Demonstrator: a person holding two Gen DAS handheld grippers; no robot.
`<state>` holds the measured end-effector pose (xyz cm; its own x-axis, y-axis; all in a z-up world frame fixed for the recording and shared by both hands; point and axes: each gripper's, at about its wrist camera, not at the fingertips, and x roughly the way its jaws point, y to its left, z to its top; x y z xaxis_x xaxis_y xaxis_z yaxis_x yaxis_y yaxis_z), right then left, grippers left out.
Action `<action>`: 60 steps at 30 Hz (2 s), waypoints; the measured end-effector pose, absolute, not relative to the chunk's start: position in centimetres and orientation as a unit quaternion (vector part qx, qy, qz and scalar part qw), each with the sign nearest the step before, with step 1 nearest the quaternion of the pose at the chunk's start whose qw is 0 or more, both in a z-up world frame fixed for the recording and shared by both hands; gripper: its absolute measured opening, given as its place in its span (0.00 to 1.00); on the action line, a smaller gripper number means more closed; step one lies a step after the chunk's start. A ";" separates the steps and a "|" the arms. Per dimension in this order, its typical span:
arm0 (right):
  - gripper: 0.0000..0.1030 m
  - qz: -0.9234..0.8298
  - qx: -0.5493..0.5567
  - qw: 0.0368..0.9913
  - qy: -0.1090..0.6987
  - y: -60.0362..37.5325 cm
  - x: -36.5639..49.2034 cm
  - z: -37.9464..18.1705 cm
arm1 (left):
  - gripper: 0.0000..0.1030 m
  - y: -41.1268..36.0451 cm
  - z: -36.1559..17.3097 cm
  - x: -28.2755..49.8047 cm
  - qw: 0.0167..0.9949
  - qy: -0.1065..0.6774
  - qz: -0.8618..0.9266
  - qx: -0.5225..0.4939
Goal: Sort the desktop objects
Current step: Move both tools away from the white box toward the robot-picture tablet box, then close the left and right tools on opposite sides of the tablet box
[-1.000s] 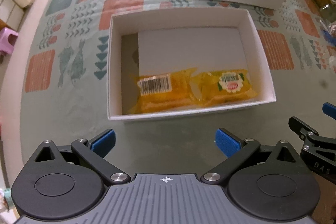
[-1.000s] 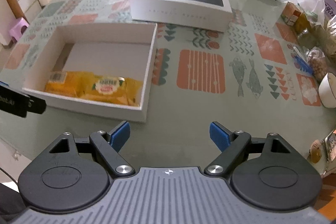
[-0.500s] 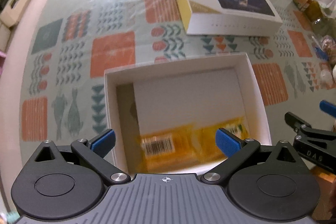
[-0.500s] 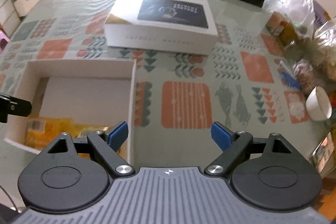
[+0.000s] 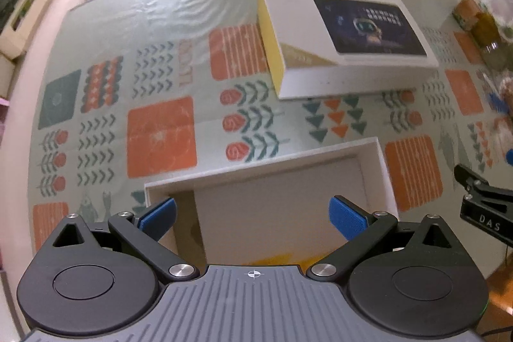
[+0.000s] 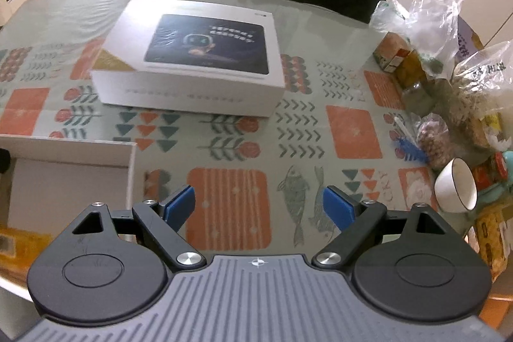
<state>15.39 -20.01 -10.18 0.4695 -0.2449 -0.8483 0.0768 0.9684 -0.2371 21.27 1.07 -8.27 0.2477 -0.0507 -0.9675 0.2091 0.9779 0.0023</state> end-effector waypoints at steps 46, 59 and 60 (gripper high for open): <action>1.00 0.114 0.059 0.825 0.551 -33.3 43.0 -15.5 | 1.00 -5.2 -16.2 39.8 0.748 0.662 -0.046 0.000; 1.00 0.161 0.110 0.801 0.565 -34.6 45.2 -18.0 | 1.00 -4.3 -17.6 41.3 0.729 0.676 -0.090 -0.070; 1.00 0.167 0.115 0.799 0.567 -34.7 45.4 -18.1 | 1.00 -4.2 -17.8 41.5 0.724 0.679 -0.094 -0.079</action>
<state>45.39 -34.67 -18.14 0.3021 0.3978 -0.8663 -0.1363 0.9175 0.3738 41.50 -4.16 -17.83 0.0598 -0.2438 -0.9680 0.0294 0.9697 -0.2425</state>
